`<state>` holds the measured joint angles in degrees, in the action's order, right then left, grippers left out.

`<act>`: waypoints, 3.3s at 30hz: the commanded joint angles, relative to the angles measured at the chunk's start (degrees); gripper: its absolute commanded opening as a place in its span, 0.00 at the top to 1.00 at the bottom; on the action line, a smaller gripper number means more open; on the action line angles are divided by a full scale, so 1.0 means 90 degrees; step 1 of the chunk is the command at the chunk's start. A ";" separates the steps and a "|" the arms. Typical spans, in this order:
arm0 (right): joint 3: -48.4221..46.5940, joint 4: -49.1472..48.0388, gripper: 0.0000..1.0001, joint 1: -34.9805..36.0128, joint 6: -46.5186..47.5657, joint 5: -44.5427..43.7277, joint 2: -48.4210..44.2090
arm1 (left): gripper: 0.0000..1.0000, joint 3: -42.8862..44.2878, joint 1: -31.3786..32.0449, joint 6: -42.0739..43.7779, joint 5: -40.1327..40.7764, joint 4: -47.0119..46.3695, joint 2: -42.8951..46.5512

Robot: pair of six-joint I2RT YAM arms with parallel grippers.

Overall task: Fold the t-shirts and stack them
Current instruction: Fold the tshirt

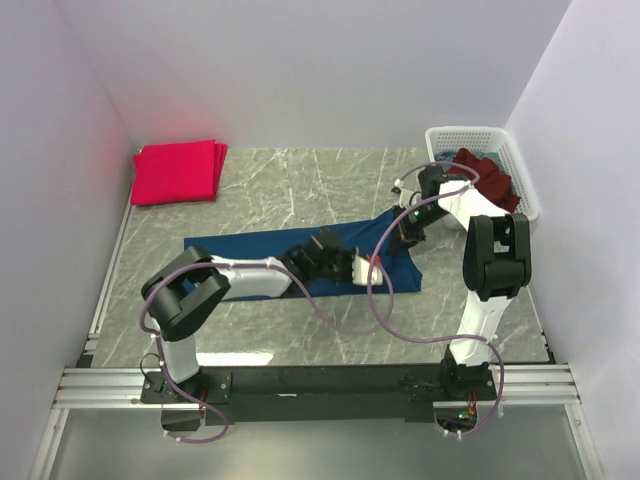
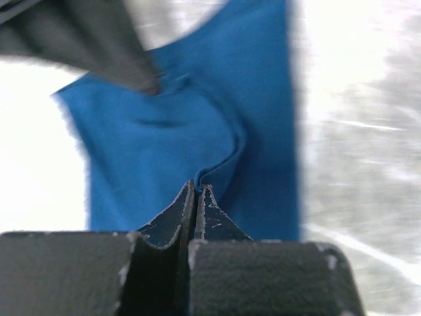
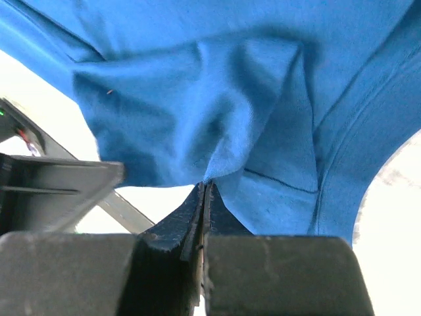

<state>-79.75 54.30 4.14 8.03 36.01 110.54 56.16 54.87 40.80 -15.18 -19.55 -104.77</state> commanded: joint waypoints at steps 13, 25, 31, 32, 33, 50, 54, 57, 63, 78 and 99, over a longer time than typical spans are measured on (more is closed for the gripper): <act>-0.1549 -0.0057 1.00 0.0067 -0.0736 0.0296 0.0471 | 0.99 0.0479 -0.1467 -0.0519 -0.0706 0.0152 0.0264; -0.1540 -0.0497 1.00 0.0145 -0.1137 -0.0056 0.0287 | 0.99 0.1162 -0.1937 -0.0529 -0.1213 0.0082 -0.0302; -0.1783 -0.0477 1.00 0.0126 -0.1127 -0.0212 0.0344 | 0.99 0.1357 -0.1976 -0.0539 -0.1136 -0.0005 -0.0585; -0.1823 -0.0438 1.00 0.0116 -0.1108 -0.0202 0.0374 | 0.99 0.1348 -0.1985 -0.0510 -0.1126 -0.0025 -0.0585; -0.1842 -0.0370 1.00 0.0116 -0.1078 -0.0193 0.0413 | 0.99 0.1299 -0.1995 -0.0490 -0.1126 -0.0015 -0.0576; -0.1325 0.0089 1.00 0.0087 -0.0551 -0.0534 0.0247 | 0.99 0.0176 -0.1869 0.0047 -0.1458 0.0043 0.0274; -0.1150 0.0119 1.00 0.0077 -0.0492 -0.0573 0.0218 | 0.99 0.0020 -0.1654 0.0067 -0.1516 0.0160 0.0469; -0.1023 0.0109 1.00 0.0077 -0.0434 -0.0671 0.0198 | 0.99 -0.0049 -0.1546 0.0067 -0.1536 0.0297 0.0469; -0.0711 -0.0008 1.00 0.0077 -0.0326 -0.0944 0.0188 | 0.96 -0.0088 -0.1449 0.0428 -0.1634 0.0853 0.0255; -0.0838 0.0207 0.73 0.0301 -0.0043 -0.0818 -0.0465 | 0.56 0.0029 -0.2179 -0.1620 -0.2054 0.3440 0.1651; -0.2864 0.0235 0.78 0.1718 0.0484 -0.3463 0.2287 | 0.77 0.0207 -0.5345 0.0417 0.0036 0.5424 0.0449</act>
<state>-99.11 58.04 20.08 8.93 14.33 126.41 61.08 6.92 39.62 -19.33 27.49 -101.08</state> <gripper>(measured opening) 0.224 0.236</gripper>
